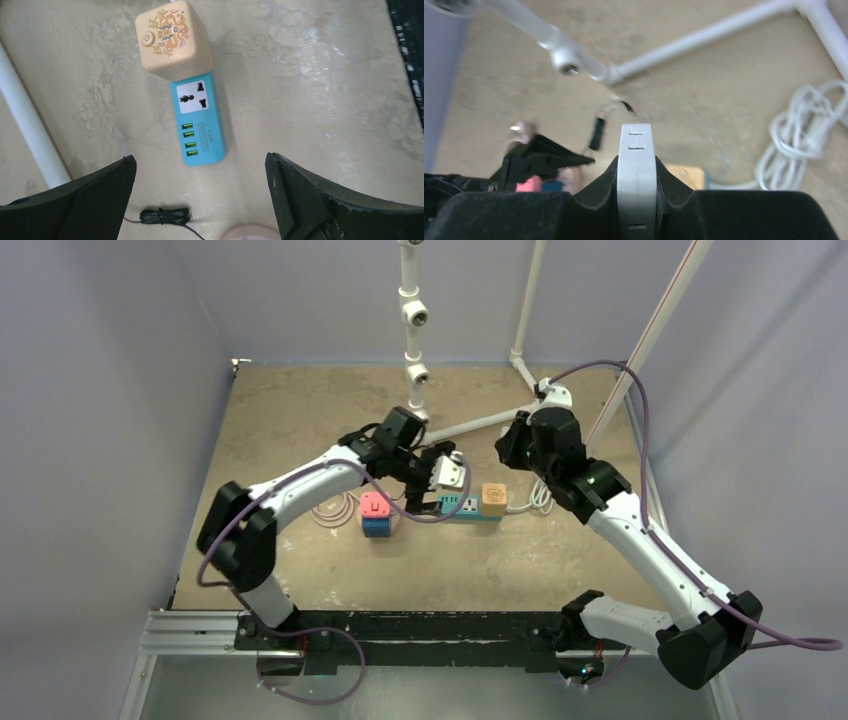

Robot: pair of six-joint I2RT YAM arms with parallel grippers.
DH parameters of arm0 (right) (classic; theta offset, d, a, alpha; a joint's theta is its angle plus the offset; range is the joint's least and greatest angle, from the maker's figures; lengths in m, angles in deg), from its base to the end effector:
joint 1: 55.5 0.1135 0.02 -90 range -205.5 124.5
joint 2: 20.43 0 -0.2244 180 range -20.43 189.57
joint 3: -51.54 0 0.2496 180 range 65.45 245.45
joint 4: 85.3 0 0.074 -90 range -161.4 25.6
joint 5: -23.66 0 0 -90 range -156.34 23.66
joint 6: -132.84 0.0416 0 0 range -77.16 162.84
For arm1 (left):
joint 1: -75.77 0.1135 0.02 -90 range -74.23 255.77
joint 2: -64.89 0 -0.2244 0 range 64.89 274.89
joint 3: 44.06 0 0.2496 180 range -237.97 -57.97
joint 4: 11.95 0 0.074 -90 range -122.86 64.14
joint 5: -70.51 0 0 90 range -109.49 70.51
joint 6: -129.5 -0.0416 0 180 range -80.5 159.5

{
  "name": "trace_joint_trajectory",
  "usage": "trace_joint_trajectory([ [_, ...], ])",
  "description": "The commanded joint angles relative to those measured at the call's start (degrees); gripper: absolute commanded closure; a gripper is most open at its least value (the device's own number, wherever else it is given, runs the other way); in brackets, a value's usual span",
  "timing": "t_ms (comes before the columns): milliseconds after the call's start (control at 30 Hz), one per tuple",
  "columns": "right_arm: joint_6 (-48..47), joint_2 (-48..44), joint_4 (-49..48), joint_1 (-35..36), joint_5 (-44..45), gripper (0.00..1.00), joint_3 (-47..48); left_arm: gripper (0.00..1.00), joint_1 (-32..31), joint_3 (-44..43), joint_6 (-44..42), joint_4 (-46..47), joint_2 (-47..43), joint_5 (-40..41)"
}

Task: Insert the plug
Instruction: Pick up the socket from the center of the board.

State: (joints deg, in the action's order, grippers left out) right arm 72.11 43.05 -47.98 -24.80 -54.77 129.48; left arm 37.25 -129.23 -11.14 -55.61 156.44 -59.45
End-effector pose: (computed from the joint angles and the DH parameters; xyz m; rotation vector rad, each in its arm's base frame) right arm 0.2340 0.1293 0.3320 0.1089 1.9903 0.4851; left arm 0.2510 -0.2340 0.2289 1.8184 1.4151 -0.7382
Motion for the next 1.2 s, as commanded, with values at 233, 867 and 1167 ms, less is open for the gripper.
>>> trace_joint_trajectory([
  [233,9.17,-2.79,12.87,-1.61,11.05,1.00,-7.12,0.01,-6.12,-13.54,5.50,-2.94,21.01,13.75],
  [867,10.15,-3.68,11.17,-4.97,8.96,1.00,-13.39,0.67,-11.76,-5.68,27.21,-1.92,22.20,12.12],
  [1167,5.90,-2.05,9.71,-5.53,9.80,1.00,-10.32,0.85,-11.57,6.79,61.72,9.73,10.44,-2.33],
])
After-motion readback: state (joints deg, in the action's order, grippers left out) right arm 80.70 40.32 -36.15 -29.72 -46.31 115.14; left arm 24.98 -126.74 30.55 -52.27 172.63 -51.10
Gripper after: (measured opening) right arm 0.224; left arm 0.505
